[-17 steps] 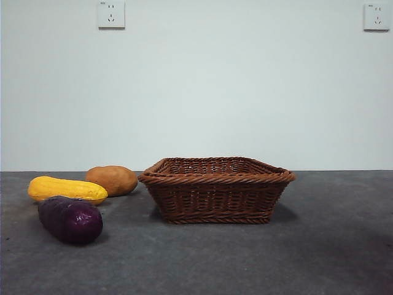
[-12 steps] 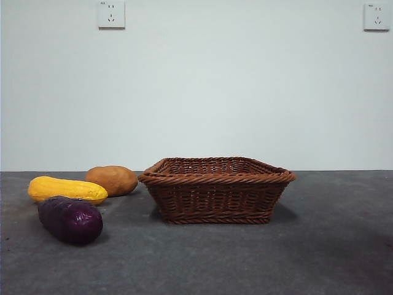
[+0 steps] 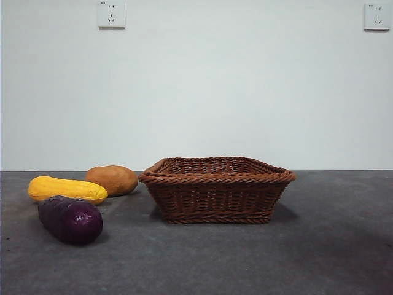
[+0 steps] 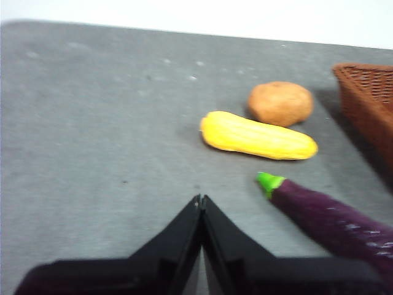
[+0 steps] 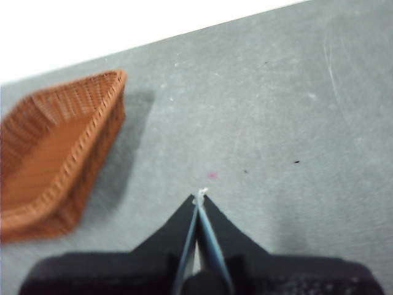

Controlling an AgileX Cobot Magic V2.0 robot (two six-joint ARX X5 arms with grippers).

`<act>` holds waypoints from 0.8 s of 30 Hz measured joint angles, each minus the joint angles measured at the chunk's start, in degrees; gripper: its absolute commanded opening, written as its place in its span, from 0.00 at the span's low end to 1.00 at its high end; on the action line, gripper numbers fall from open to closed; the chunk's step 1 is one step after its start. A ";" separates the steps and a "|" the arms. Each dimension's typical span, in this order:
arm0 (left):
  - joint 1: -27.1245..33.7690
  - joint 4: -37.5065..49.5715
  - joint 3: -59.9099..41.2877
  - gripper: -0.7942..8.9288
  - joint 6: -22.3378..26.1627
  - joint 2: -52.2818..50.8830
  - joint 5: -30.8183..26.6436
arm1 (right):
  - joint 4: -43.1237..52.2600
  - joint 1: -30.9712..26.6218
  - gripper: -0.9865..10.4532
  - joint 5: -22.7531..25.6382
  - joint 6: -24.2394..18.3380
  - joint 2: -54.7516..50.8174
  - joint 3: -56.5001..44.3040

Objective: Help me put the vegetables on the table into the basket

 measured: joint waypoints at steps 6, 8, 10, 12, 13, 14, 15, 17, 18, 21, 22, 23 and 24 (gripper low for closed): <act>0.00 -3.61 11.76 0.08 -5.27 3.19 3.26 | -2.69 0.00 0.08 -2.29 5.27 4.76 14.51; 0.00 -4.39 16.20 0.08 -6.80 6.03 6.10 | -7.43 0.00 0.08 -2.51 5.18 9.05 21.20; 0.00 -6.38 20.81 0.08 -7.15 9.05 7.67 | -12.22 0.00 0.08 -3.96 3.39 13.55 27.19; 0.00 -9.09 24.87 0.08 -6.88 11.98 9.31 | -16.48 0.00 0.08 -5.35 0.74 17.53 32.33; 0.00 -10.54 26.62 0.08 -6.51 13.31 10.19 | -18.51 0.00 0.08 -5.97 -0.57 19.26 34.58; 0.00 -12.26 28.65 0.08 -5.95 14.97 11.41 | -20.98 0.00 0.08 -6.60 -2.14 21.27 37.11; 0.00 -14.12 30.71 0.08 -5.33 16.63 12.72 | -23.56 0.00 0.08 -7.32 -3.67 23.26 39.60; 0.00 -17.44 34.47 0.08 -3.96 19.56 15.12 | -28.39 0.00 0.08 -8.55 -6.49 26.84 43.89; 0.00 -19.28 36.50 0.08 -3.19 21.07 16.37 | -30.95 0.00 0.08 -9.55 -7.85 28.70 45.99; -0.02 -24.15 42.51 0.08 -0.55 25.07 18.99 | -36.59 0.00 0.08 -12.55 -11.23 33.09 51.30; -0.02 -25.53 44.26 0.08 0.26 26.16 19.28 | -37.68 0.00 0.08 -13.38 -12.13 34.18 52.65; -0.09 -26.77 45.90 0.08 1.07 27.17 19.37 | -38.58 0.00 0.08 -13.94 -12.96 35.17 53.92; -0.20 -28.41 47.95 0.08 2.08 28.39 19.41 | -39.67 0.00 0.08 -14.58 -13.90 36.35 55.45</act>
